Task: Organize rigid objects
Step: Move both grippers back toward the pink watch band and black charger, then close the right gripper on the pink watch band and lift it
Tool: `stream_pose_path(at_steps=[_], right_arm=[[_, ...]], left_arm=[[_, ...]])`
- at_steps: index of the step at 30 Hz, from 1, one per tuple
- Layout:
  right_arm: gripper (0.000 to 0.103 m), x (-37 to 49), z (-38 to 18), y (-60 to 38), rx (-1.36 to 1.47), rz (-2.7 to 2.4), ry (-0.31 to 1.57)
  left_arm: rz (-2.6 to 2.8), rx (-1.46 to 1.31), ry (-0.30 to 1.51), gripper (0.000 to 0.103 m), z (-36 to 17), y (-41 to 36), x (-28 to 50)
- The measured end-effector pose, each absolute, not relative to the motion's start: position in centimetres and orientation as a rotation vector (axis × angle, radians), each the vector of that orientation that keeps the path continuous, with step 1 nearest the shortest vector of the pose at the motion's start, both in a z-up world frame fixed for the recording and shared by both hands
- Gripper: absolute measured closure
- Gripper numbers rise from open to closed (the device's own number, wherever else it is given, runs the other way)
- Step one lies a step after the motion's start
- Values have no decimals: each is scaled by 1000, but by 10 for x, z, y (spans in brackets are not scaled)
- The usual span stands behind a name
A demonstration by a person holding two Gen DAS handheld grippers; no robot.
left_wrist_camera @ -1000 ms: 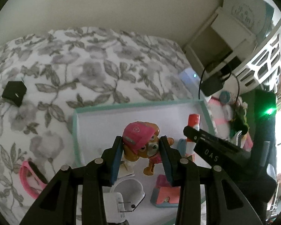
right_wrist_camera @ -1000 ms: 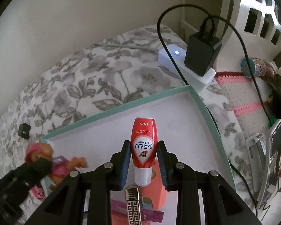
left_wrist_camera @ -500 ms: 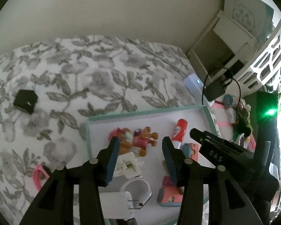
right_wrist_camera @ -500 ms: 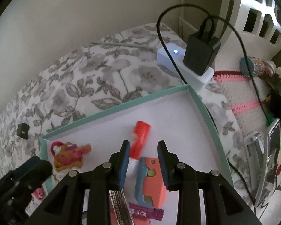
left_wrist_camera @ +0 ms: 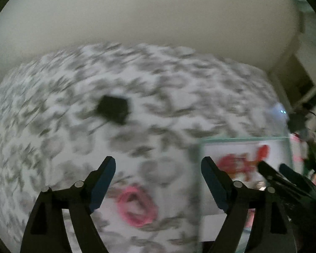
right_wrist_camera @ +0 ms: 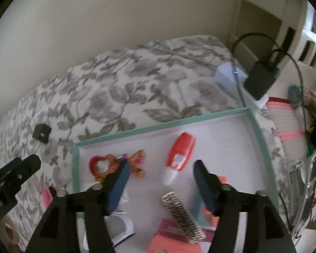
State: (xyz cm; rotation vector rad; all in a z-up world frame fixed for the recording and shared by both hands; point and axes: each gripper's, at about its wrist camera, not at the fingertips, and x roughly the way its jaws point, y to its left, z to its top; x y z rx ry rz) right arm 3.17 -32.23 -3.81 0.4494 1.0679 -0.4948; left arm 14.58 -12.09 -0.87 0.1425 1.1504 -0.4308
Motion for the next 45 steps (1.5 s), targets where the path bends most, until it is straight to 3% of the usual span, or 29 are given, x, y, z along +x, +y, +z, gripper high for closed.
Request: stream_pose_path(at_steps=[5, 16, 19, 36, 45], right_arm=[[19, 44, -36, -295, 411, -437, 1063], [18, 82, -29, -198, 291, -204, 1060], [18, 89, -36, -176, 272, -157, 1083], [18, 101, -98, -114, 87, -88, 1254], [21, 102, -104, -106, 54, -62, 1266]], left_arm=[[-292, 65, 1194, 19, -22, -59, 165], [-63, 23, 1181, 14, -19, 50, 178], [-30, 23, 1198, 6, -25, 68, 179], [-69, 5, 1302, 6, -54, 65, 180], [-107, -16, 1346, 6, -67, 56, 184]])
